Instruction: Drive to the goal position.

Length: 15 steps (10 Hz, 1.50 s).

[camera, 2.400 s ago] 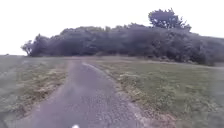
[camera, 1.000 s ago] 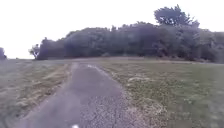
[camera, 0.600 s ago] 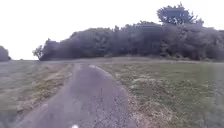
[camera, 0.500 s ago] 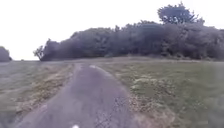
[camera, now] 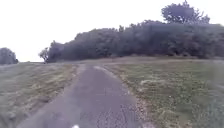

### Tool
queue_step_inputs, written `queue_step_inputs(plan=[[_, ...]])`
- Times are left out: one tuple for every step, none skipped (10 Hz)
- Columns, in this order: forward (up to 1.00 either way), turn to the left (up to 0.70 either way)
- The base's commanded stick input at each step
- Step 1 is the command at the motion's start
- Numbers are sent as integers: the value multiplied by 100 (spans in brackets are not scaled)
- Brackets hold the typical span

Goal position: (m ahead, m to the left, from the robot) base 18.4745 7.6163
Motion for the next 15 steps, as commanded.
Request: queue_step_inputs(plan=[[45,27],[45,27],[45,27],[45,27],[45,27],[45,27],[45,27],[45,27],[45,27],[45,23],[45,16],[45,0],[45,0],[45,0],[45,0]])
